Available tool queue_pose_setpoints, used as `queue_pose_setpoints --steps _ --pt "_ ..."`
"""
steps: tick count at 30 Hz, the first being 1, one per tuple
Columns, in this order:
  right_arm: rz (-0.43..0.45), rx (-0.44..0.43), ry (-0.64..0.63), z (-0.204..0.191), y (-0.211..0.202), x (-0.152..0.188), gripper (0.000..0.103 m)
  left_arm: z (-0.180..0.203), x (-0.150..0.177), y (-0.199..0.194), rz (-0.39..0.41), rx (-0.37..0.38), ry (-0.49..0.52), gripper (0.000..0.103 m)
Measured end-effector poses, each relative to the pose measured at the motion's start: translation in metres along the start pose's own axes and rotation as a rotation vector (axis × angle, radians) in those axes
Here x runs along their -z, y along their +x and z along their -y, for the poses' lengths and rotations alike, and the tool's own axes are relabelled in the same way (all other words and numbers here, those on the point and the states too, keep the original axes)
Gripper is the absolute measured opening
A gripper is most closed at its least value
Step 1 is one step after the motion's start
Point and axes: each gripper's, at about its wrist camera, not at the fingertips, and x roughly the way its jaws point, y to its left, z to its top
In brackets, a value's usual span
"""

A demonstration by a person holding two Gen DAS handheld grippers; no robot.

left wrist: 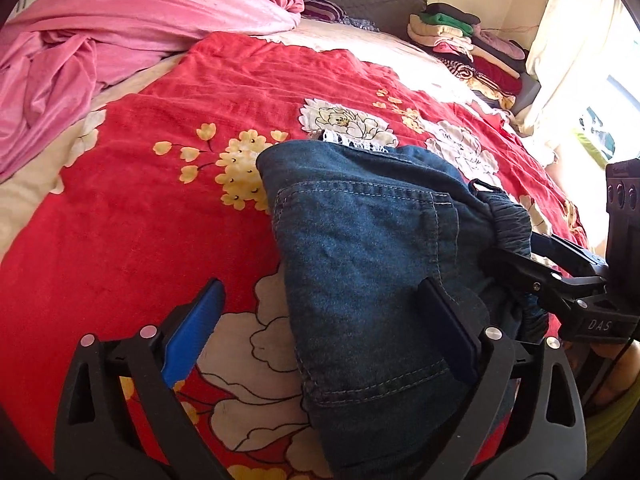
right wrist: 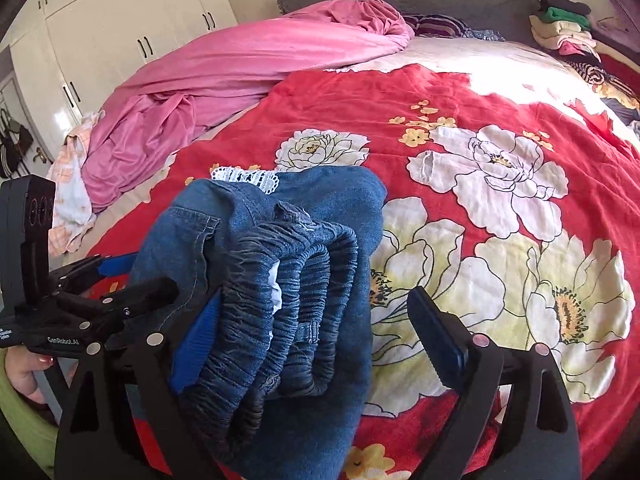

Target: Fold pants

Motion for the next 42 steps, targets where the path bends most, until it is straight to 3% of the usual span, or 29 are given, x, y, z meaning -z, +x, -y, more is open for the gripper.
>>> queue_pose_setpoints --steps 20,34,42 --pt "0.153 0.094 -0.016 -0.003 -0.067 0.027 0.098 0.014 0.035 -0.049 0.081 -0.019 -0.008 0.093" --pt "0.269 0.168 -0.137 -0.029 -0.127 0.051 0.098 0.033 0.076 -0.092 0.152 -0.043 -0.005 0.093" --pt "0.286 0.171 -0.152 -0.039 -0.143 0.064 0.098 0.043 0.091 -0.112 0.168 -0.042 -0.002 0.093"
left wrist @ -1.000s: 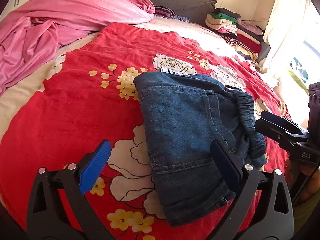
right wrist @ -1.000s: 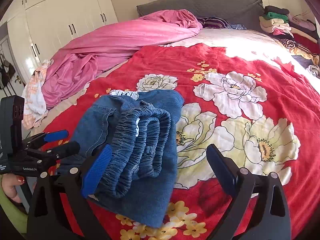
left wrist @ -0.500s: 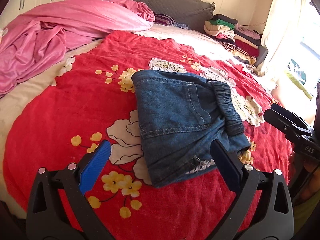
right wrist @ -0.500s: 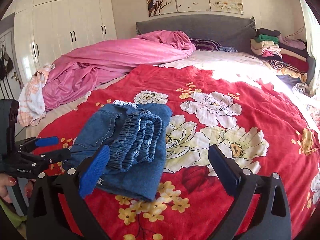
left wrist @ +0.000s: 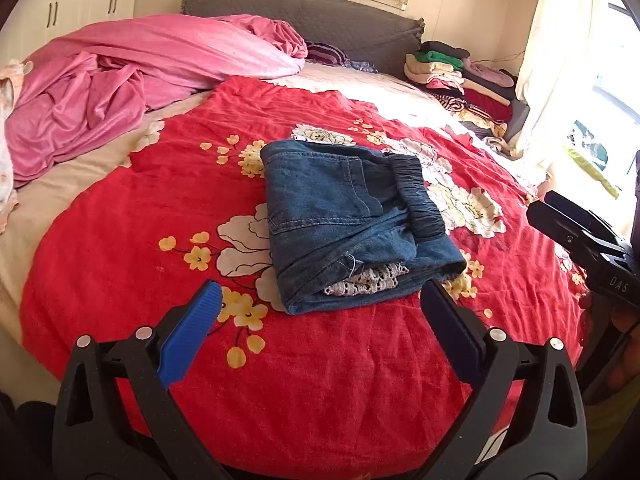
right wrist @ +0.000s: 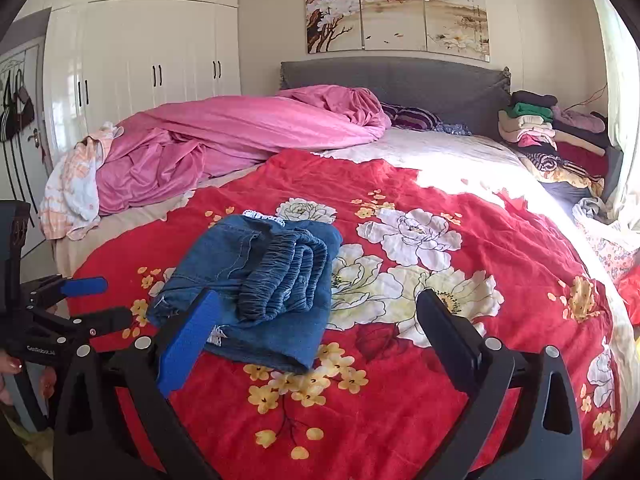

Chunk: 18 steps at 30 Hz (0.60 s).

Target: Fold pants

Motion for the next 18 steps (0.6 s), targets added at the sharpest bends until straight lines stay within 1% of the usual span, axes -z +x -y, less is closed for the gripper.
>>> queue_pose_setpoints --steps 9,18 --pt "-0.001 -0.014 0.002 -0.008 -0.016 0.013 0.098 0.003 0.009 -0.015 0.003 -0.007 -0.001 0.093" --pt "0.035 -0.006 0.012 -0.011 -0.037 0.021 0.098 0.003 0.021 -0.023 -0.003 -0.007 -0.019 0.093"
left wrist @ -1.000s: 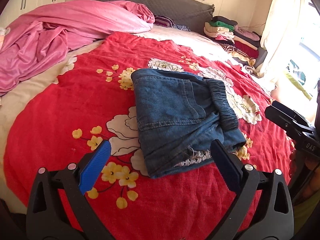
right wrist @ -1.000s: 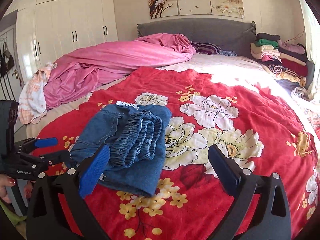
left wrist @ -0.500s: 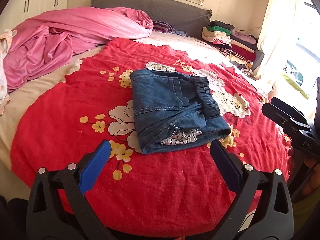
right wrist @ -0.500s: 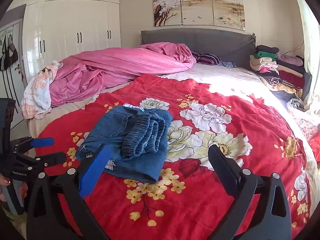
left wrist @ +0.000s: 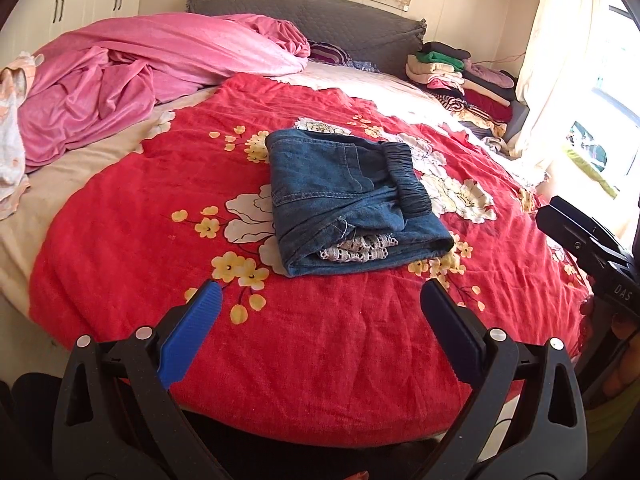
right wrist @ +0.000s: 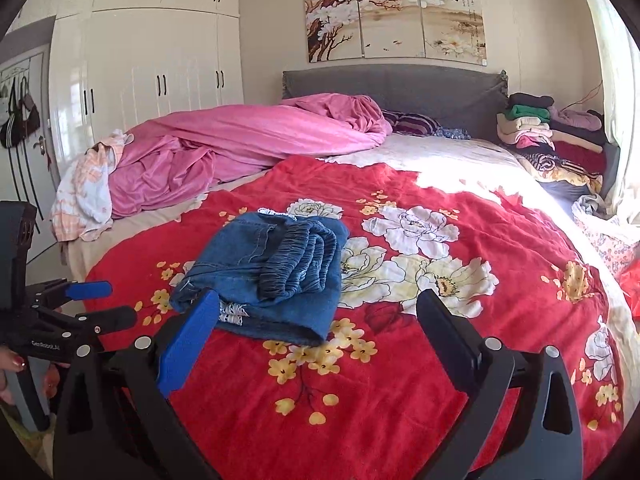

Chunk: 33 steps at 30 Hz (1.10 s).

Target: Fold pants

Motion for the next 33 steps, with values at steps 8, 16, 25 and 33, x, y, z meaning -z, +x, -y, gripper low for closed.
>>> queue_pose_setpoints --steps 8,16,25,33 --pt "-0.045 0.000 0.006 0.000 0.001 0.011 0.098 -0.005 0.005 0.006 -0.034 -0.006 -0.021 0.093" --pt "-0.135 -0.010 0.035 -0.001 0.021 0.025 0.098 -0.008 0.011 0.015 -0.072 -0.001 -0.031 0.093" --pt "-0.169 -0.021 0.036 -0.006 0.029 0.031 0.098 -0.009 0.012 0.017 -0.082 -0.002 -0.033 0.093" --pt "-0.168 -0.014 0.043 -0.005 0.028 0.031 0.098 -0.008 0.012 0.016 -0.081 -0.006 -0.034 0.093"
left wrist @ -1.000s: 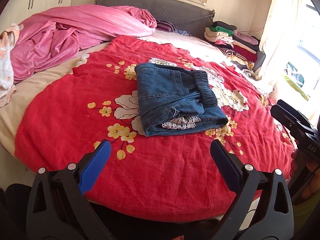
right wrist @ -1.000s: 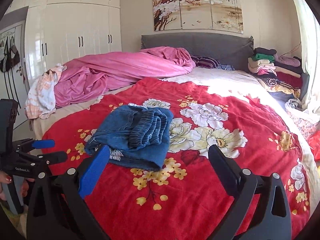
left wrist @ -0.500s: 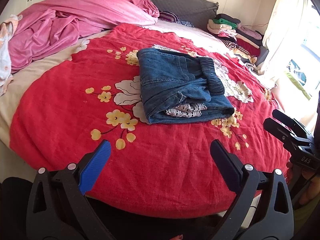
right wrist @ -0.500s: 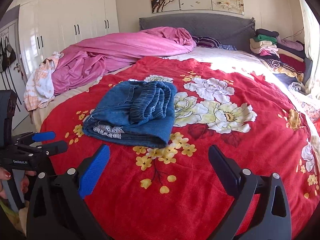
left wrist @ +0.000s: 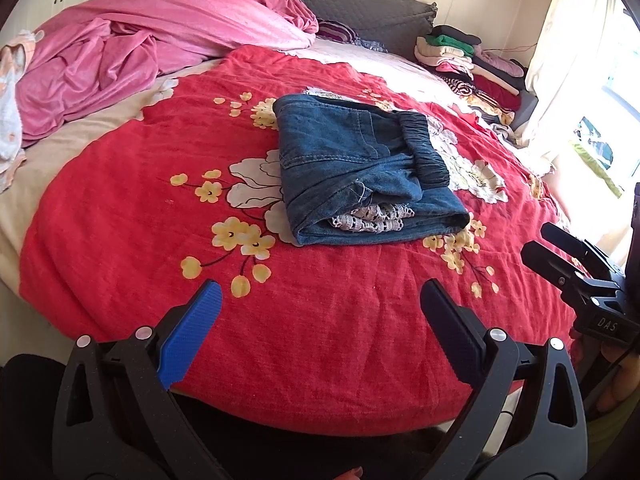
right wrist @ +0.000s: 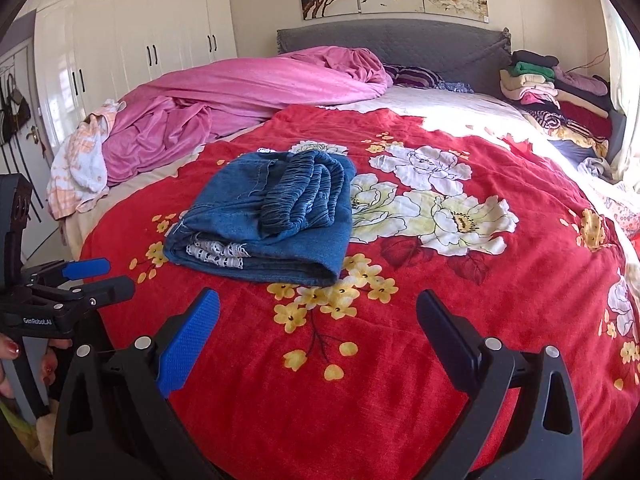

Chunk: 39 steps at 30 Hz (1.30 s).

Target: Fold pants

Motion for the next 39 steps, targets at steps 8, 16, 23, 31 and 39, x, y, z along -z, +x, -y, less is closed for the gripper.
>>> queue_pose_setpoints --steps 8,16,23,31,39 --pt "-0.007 0.005 0.020 0.0007 0.0008 0.0011 0.098 0.0014 -0.0014 -0.0019 0.004 -0.005 0.005 0.093" --pt "-0.014 0.005 0.025 0.0002 0.0023 0.0022 0.098 0.0002 -0.0025 -0.0032 0.006 -0.006 0.007 0.093" --pt "-0.017 0.012 0.031 0.0007 0.0030 0.0033 0.098 0.0011 -0.0018 -0.0031 0.006 -0.007 0.007 0.093" --pt "-0.019 0.009 0.034 0.0011 0.0029 0.0032 0.098 0.0011 -0.0022 -0.0034 0.006 -0.009 0.007 0.093" --pt "-0.016 0.007 0.039 0.0000 0.0006 0.0018 0.098 0.0007 -0.0024 -0.0037 0.007 -0.008 0.007 0.093"
